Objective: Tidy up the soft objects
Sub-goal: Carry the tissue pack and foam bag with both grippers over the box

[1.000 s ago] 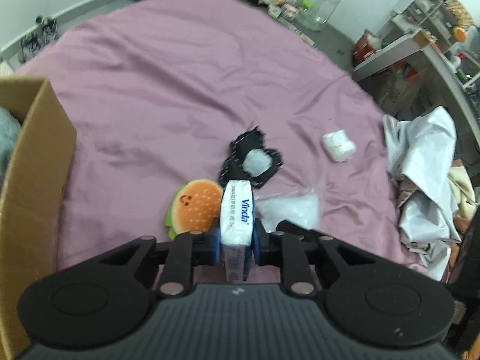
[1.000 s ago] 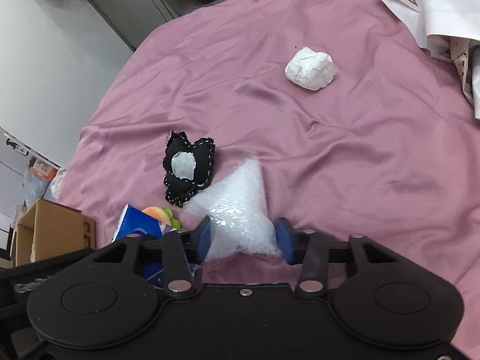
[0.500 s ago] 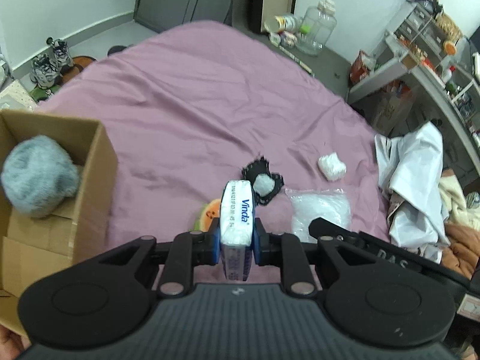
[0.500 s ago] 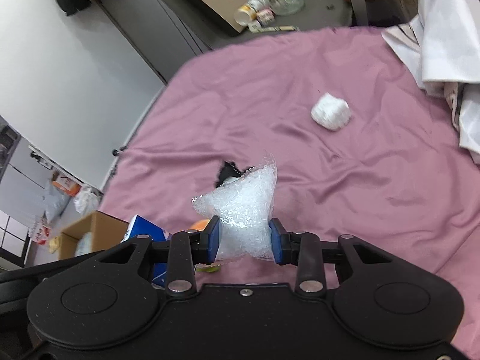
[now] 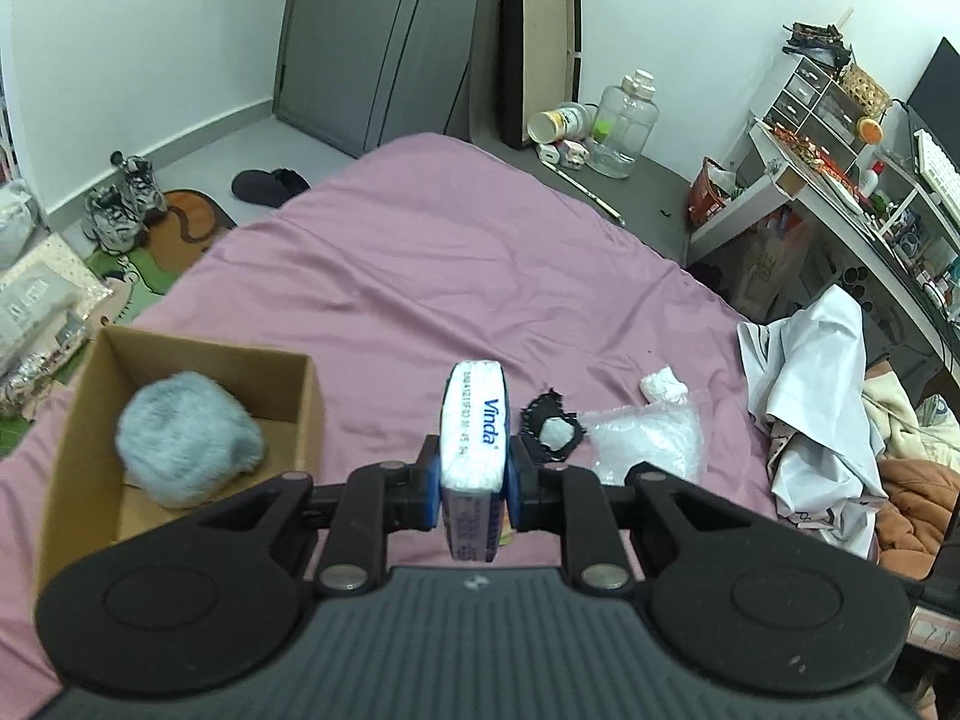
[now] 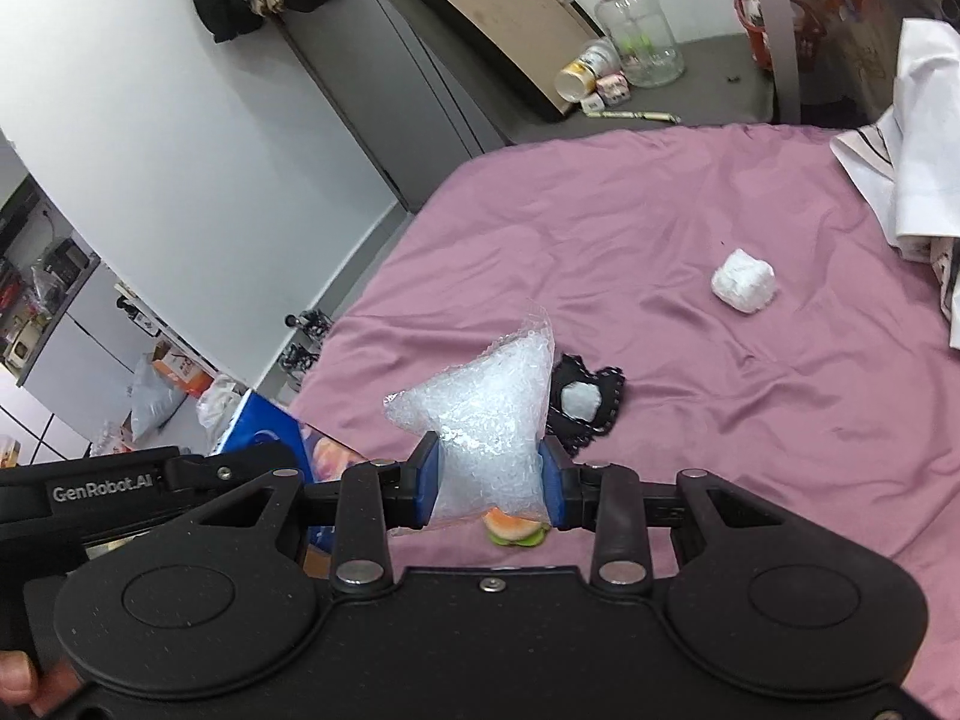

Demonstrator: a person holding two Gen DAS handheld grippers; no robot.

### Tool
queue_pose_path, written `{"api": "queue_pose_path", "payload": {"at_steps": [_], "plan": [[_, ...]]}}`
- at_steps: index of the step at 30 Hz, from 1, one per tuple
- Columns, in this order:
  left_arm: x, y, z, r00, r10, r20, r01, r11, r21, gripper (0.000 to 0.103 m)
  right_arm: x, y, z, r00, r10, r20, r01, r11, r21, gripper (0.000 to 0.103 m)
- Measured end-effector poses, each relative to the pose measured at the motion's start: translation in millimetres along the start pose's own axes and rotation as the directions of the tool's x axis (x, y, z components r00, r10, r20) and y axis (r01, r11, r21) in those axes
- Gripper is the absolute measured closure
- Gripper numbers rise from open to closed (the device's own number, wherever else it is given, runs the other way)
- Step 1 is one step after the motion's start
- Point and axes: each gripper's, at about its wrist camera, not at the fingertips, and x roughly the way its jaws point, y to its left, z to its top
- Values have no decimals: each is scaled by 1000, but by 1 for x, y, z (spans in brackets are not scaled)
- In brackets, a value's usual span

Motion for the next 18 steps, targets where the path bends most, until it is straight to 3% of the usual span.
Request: {"api": "queue_pose_path", "payload": {"at_steps": [18], "plan": [[-32, 89, -6, 994, 110, 22, -109, 992, -66, 84, 12, 50, -24, 994, 107, -10, -107, 990, -96, 69]]}}
